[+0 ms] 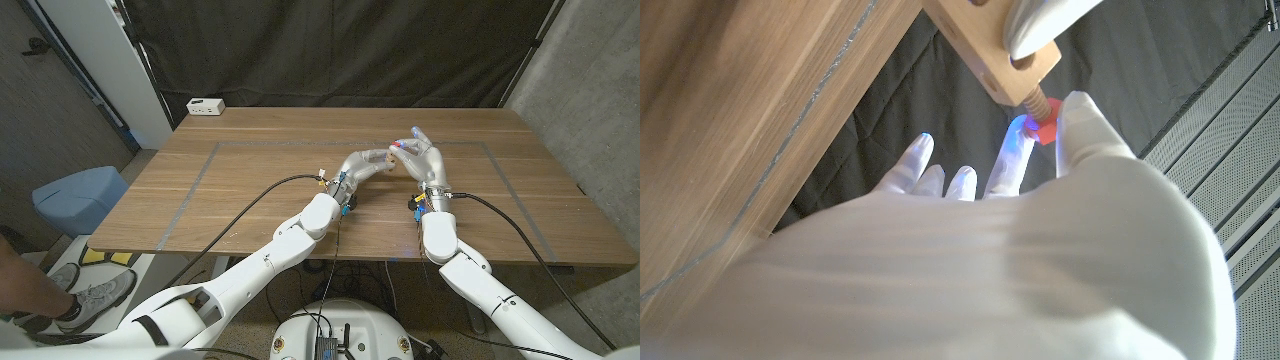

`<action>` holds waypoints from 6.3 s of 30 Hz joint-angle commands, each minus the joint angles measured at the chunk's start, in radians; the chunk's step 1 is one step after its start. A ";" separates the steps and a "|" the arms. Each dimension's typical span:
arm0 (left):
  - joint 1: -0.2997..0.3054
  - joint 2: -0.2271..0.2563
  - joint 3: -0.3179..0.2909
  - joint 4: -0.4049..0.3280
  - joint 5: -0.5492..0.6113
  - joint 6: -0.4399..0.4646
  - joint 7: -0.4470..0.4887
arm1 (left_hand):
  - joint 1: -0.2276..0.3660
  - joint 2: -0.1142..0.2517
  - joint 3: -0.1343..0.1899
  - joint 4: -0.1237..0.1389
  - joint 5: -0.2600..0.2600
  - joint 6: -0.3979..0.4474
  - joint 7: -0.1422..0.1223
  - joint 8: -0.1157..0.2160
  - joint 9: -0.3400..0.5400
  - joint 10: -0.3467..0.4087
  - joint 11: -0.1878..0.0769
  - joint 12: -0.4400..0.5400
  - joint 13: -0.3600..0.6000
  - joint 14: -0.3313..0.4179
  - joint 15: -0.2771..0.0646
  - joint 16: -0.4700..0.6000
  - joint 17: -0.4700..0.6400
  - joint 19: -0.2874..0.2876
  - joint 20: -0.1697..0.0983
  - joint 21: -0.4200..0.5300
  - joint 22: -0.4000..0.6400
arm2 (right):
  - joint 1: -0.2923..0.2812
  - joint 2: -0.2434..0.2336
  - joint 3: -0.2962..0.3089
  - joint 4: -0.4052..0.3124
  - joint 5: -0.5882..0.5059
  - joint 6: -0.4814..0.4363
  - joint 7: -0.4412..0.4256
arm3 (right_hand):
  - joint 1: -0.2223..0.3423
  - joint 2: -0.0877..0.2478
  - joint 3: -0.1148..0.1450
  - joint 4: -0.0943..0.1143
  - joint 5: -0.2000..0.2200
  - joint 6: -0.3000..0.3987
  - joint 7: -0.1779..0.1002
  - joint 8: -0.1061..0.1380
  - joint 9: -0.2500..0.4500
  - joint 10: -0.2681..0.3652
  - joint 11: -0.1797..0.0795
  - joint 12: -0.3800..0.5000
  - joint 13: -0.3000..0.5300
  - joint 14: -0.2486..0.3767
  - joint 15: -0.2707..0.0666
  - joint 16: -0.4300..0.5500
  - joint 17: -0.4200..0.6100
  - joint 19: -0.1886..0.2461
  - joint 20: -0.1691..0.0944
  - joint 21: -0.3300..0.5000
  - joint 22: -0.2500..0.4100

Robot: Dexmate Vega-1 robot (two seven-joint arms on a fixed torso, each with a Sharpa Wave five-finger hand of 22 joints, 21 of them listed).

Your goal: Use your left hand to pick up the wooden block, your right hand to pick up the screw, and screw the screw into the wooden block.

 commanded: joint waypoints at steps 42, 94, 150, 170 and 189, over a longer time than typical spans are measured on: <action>-0.013 -0.012 0.004 0.027 -0.008 -0.001 -0.007 | -0.004 0.013 -0.003 0.003 0.007 0.040 0.007 0.007 0.003 0.006 0.001 0.004 0.009 0.008 -0.095 -0.001 0.002 0.001 0.003 0.005 0.003 | 0.016 0.027 -0.006 0.020 -0.012 0.016 -0.022 | 0.003 0.008 0.009 -0.001 0.005 0.001 0.002 0.007 -0.007 0.007 0.004 0.002 0.003 0.010 -0.063 -0.002 0.005 0.000 -0.052 0.002 0.002; -0.017 -0.013 0.007 0.029 -0.008 0.003 -0.009 | -0.005 0.016 -0.006 0.003 0.008 0.039 0.008 0.007 0.003 0.006 0.001 0.002 0.013 0.009 -0.094 -0.002 0.002 -0.001 0.005 0.005 0.004 | 0.018 0.041 -0.010 0.042 -0.002 0.023 -0.044 | 0.005 0.009 0.011 -0.001 0.005 0.004 0.003 0.015 -0.010 0.007 -0.001 0.002 0.003 0.012 -0.064 -0.002 0.004 0.004 -0.055 0.002 0.002; 0.000 0.000 0.001 0.000 -0.005 0.006 -0.003 | -0.006 0.018 -0.008 0.003 0.009 0.038 0.011 0.006 0.003 0.007 0.001 0.000 0.017 0.018 -0.093 -0.001 0.002 0.001 0.005 0.006 0.004 | -0.001 0.039 -0.014 0.025 -0.015 0.009 -0.049 | 0.004 0.010 0.010 -0.002 0.006 -0.001 -0.001 0.021 -0.011 0.005 -0.002 0.001 0.003 0.012 -0.063 -0.003 0.004 0.003 -0.054 0.002 0.003; -0.009 -0.007 0.001 0.017 -0.012 0.008 -0.008 | -0.006 0.019 -0.007 0.002 0.010 0.035 0.013 0.005 0.003 0.004 0.001 -0.001 0.018 0.018 -0.094 -0.002 0.001 0.001 0.005 0.006 0.004 | 0.007 0.035 -0.019 0.036 -0.004 0.002 -0.035 | 0.002 0.008 0.011 -0.002 0.006 -0.014 -0.003 0.017 -0.014 0.001 0.001 0.000 0.003 0.009 -0.062 -0.005 0.004 0.001 -0.053 0.001 0.003; -0.022 -0.016 0.003 0.038 -0.015 0.004 -0.012 | -0.005 0.021 -0.006 0.002 0.011 0.035 0.014 0.005 0.003 0.004 0.001 -0.002 0.019 0.019 -0.093 -0.003 0.001 0.002 0.005 0.006 0.004 | 0.017 0.025 -0.022 0.047 0.011 0.015 -0.011 | -0.030 -0.011 -0.004 0.007 0.004 -0.062 -0.013 -0.010 -0.033 -0.034 0.023 -0.007 0.003 -0.012 -0.049 -0.011 0.007 -0.020 -0.045 -0.003 0.003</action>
